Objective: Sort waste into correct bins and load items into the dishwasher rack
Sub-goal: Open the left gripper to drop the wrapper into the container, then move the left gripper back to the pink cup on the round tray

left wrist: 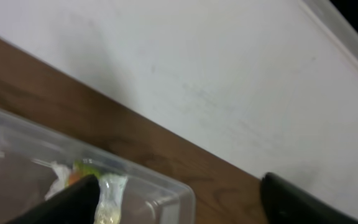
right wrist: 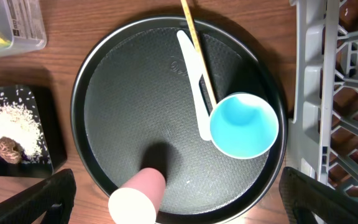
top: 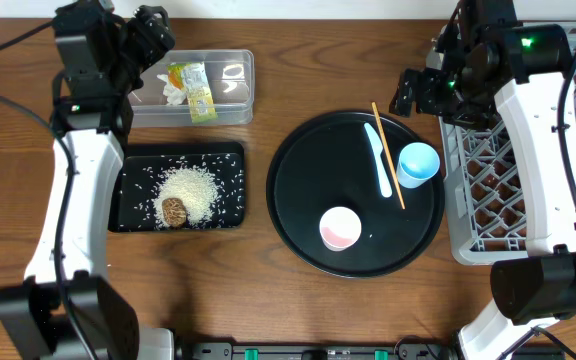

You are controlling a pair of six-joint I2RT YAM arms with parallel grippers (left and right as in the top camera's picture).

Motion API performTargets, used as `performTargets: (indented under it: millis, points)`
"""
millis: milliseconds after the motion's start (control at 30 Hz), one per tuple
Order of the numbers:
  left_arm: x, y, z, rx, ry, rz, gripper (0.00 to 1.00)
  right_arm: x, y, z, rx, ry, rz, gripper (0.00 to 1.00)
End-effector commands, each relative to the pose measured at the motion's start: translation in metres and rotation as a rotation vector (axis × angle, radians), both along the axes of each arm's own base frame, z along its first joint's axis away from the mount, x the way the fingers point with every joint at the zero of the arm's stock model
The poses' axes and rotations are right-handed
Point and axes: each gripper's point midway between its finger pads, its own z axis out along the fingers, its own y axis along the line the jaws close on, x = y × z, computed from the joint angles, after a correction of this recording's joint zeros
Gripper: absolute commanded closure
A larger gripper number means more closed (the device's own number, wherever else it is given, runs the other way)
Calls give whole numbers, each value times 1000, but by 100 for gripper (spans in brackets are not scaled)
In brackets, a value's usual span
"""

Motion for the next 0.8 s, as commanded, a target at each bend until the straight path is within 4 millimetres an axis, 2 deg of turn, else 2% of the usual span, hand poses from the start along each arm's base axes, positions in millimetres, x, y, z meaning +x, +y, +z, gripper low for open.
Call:
performTargets:
  millis: [0,100,433,767]
  points:
    - [-12,0,4,-6,23,0,8,-1,2,0,3,1,11,1]
    - [-25,-1,-1,-12,75,0,4,-1,2,0,3,1,11,1]
    - [-60,-5,-18,-28,223,0,2,-1,3,0,3,1,11,1]
    - [-96,-9,7,-27,217,0,2,-1,2,0,3,1,11,1]
